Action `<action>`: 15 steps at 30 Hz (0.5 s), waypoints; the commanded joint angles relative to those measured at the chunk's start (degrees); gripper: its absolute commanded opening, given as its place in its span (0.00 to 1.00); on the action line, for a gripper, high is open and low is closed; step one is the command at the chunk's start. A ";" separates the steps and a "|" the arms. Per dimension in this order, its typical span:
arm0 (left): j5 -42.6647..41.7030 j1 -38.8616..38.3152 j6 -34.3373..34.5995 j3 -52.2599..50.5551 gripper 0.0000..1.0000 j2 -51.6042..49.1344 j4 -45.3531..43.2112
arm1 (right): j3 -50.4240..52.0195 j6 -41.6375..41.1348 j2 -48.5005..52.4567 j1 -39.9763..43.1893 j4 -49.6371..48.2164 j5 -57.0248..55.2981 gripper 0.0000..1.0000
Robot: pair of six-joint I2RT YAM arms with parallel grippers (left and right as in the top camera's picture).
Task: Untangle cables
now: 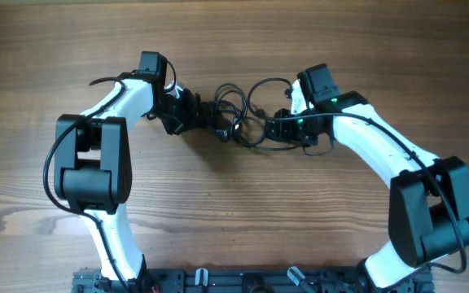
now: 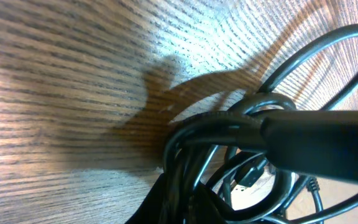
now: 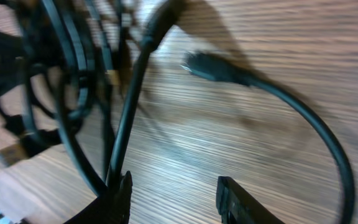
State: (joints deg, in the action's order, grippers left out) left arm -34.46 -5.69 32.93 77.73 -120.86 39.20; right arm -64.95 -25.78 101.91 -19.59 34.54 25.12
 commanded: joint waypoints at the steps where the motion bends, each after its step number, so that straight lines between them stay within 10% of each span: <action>1: 6.88 0.94 0.55 -0.48 0.09 -0.96 -0.24 | 0.15 -2.10 -0.11 -3.67 -3.23 5.46 0.46; 15: 6.88 0.94 0.55 -0.48 0.10 -0.96 -0.24 | 0.15 -5.29 -0.11 -11.47 -11.72 -5.25 0.16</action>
State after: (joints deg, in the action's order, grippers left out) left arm -34.13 -5.69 32.93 77.73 -120.86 39.07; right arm -64.90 -30.37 101.91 -31.14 22.46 25.34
